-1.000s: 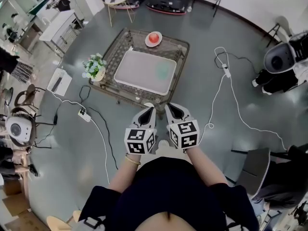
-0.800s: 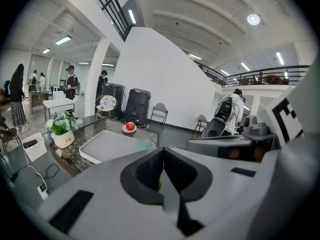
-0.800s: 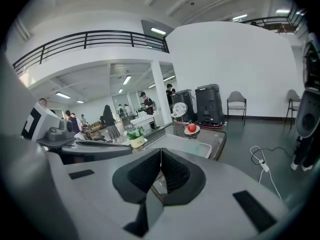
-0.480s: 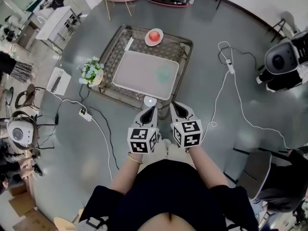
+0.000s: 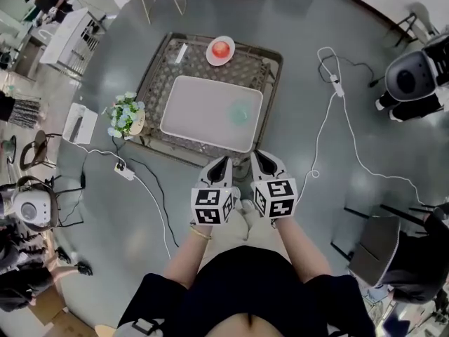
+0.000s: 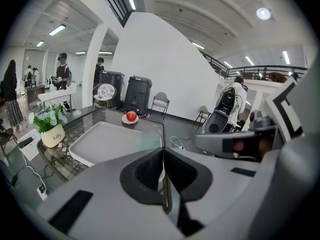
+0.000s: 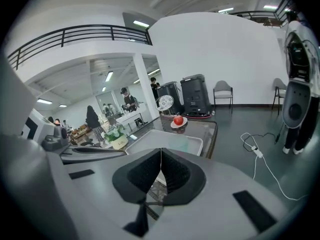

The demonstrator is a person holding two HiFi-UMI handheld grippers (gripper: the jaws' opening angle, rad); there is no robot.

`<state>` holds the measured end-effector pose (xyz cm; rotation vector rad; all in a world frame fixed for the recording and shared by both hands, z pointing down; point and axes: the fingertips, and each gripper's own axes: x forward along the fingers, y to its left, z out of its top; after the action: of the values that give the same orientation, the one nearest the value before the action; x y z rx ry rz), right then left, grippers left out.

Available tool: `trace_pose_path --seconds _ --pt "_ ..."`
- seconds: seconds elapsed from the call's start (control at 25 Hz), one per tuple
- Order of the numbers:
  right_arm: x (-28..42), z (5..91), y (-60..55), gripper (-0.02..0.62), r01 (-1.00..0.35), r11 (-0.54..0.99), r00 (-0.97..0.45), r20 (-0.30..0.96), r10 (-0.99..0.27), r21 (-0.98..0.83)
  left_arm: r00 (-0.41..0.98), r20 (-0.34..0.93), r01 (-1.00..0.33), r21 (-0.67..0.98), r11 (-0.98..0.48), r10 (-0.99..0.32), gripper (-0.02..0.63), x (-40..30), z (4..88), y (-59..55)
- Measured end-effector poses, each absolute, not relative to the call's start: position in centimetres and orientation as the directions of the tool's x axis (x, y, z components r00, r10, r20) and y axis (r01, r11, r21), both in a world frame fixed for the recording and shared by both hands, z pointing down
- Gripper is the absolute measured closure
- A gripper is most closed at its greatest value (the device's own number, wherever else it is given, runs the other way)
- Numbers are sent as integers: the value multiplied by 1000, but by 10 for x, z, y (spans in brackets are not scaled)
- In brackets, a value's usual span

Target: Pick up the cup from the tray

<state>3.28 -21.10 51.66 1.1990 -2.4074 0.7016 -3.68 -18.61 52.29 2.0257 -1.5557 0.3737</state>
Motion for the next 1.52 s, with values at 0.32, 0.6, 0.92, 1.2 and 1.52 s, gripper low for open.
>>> trace_pose_path --seconds 0.32,0.6,0.92,1.2,1.52 --pt "23 541 -230 584 -839 463 -540 552 -635 -287 305 559 -949 242 -200 -771 576 -43 574 -232" --pt "25 564 -237 584 -856 419 -514 587 -626 -303 329 579 -943 237 -232 -746 406 -31 619 -276" --pt "27 587 -242 584 -872 367 -490 617 -616 -326 328 575 -944 184 -273 -749 224 -22 664 -325" --pt "32 603 -243 584 -882 322 -470 642 -606 -343 326 580 -942 136 -305 -747 198 -13 678 -361" --pt "35 616 -240 584 -884 304 -468 662 -586 -355 317 568 -943 106 -314 -760 199 -11 683 -386"
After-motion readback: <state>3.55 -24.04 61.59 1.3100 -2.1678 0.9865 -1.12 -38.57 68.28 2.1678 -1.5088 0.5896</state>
